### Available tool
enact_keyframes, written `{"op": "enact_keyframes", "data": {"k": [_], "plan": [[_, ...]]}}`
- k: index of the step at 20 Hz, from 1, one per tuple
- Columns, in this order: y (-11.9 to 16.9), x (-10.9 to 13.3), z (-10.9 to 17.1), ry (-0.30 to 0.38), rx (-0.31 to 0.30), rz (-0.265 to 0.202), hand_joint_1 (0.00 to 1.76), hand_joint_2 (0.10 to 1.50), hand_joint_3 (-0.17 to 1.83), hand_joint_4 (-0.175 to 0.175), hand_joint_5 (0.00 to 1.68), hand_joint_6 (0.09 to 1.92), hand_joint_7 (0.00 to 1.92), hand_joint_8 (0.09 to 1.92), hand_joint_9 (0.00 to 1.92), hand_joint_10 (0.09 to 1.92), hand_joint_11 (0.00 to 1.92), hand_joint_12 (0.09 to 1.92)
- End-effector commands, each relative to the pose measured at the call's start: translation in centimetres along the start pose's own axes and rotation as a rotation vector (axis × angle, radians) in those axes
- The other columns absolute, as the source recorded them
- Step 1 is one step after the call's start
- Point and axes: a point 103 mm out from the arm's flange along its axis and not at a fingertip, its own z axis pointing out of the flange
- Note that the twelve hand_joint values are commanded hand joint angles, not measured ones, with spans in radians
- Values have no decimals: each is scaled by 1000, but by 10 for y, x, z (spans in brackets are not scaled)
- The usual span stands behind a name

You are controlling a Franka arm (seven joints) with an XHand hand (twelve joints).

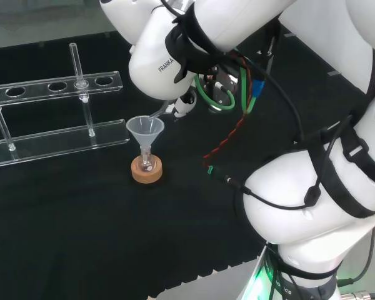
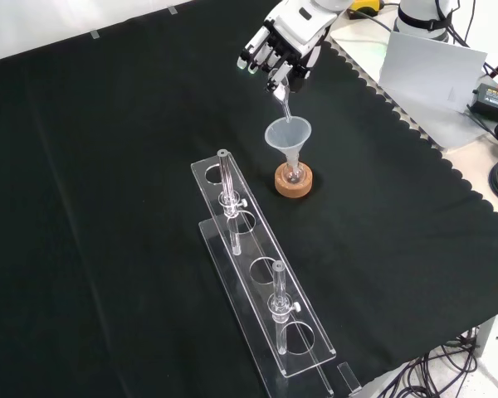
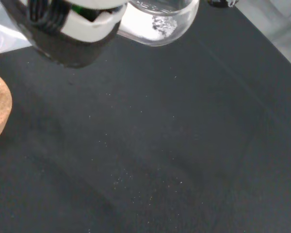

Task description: Pour all the NaCl from the weighing funnel into the round-bottom flask.

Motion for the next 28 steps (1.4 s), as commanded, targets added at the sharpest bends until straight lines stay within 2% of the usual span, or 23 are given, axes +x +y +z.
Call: {"op": "enact_keyframes", "data": {"k": [1, 4, 8, 13, 20, 28], "plan": [[2, -6, 0, -9, -5, -11, 1124, 728, 447, 175, 1392, 355, 1704, 87, 1277, 136, 0, 1466], [5, -6, -3, -39, 7, -21, 1124, 728, 446, 175, 1391, 356, 1704, 87, 1270, 133, 0, 1464], [7, -4, -3, -26, -11, -45, 1124, 729, 445, 175, 1389, 359, 1703, 87, 1257, 126, 0, 1462], [8, 1, -8, -45, -18, -63, 1123, 730, 443, 175, 1388, 361, 1703, 87, 1249, 122, 0, 1461], [7, 9, -7, -51, -39, -113, 1123, 732, 442, 175, 1386, 364, 1703, 87, 1246, 120, 0, 1461], [6, 10, -6, -93, -26, -151, 1123, 733, 441, 175, 1385, 367, 1704, 87, 1243, 119, 0, 1463]]}}
